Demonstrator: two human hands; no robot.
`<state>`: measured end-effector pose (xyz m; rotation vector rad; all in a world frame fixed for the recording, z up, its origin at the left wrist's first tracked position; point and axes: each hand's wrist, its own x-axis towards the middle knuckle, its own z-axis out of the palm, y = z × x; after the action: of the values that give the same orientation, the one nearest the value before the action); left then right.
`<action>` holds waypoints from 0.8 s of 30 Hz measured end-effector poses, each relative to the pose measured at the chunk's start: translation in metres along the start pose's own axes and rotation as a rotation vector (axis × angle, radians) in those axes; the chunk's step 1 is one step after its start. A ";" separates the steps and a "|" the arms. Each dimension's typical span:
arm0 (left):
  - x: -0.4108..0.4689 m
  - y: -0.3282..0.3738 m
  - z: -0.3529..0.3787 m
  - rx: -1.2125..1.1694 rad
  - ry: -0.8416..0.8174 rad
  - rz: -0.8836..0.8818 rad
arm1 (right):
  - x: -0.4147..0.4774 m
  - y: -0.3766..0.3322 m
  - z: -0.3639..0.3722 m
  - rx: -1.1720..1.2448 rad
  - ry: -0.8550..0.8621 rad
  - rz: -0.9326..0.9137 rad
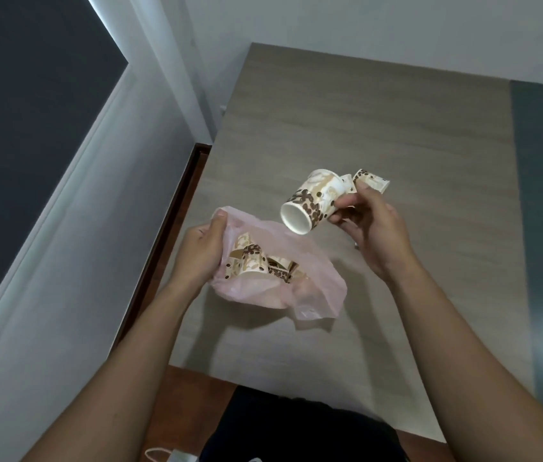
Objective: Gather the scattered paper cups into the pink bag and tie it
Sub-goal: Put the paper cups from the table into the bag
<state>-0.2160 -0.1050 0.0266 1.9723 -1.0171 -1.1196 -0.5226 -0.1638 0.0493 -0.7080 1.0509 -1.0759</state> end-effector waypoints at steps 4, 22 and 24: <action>0.004 0.009 0.003 0.042 -0.015 0.074 | -0.037 0.006 0.022 -0.312 -0.269 -0.035; -0.020 0.063 0.027 -0.059 -0.261 0.330 | -0.059 0.093 0.052 -1.182 -0.455 -0.233; -0.016 0.072 0.030 -0.118 -0.264 0.302 | -0.057 0.083 0.038 -1.137 -0.404 -0.259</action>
<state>-0.2705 -0.1318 0.0785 1.5421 -1.3041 -1.2559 -0.4645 -0.0823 0.0101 -1.9194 1.1824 -0.4104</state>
